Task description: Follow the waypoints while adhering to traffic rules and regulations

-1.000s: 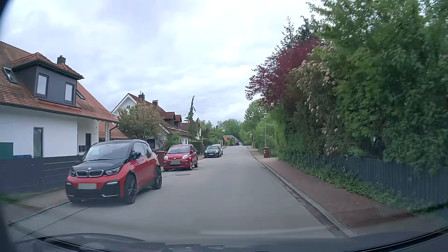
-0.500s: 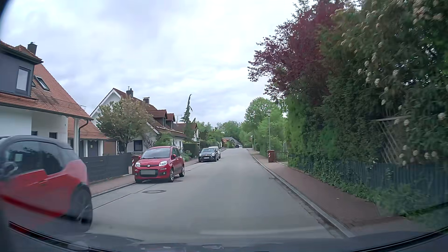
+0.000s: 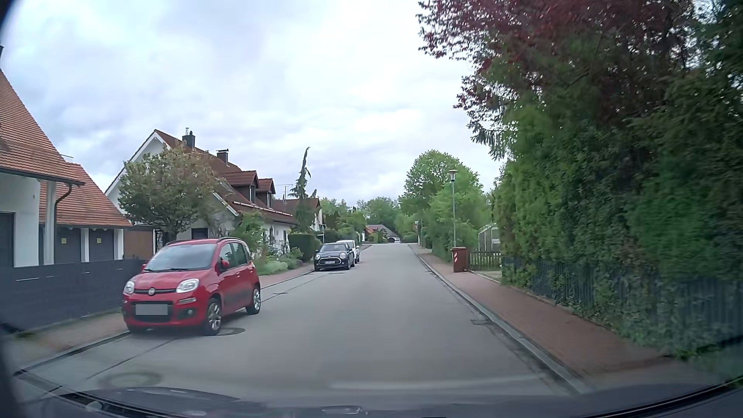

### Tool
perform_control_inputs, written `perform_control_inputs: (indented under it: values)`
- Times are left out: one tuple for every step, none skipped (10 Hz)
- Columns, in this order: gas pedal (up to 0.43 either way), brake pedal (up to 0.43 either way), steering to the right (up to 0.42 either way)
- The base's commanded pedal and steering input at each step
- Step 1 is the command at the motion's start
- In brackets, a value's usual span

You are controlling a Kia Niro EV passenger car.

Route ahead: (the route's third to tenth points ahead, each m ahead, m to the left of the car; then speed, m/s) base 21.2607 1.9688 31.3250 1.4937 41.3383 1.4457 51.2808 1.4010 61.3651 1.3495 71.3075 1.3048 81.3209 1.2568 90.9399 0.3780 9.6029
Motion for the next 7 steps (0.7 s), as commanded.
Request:
perform_control_inputs:
  values:
    - [0.087,0.006,0.003]
    - [0.098,0.006,0.003]
    - [0.098,0.006,0.003]
    - [0.098,0.006,0.003]
    - [0.098,0.006,0.003]
    - [0.098,0.006,0.003]
    - [0.098,0.006,0.003]
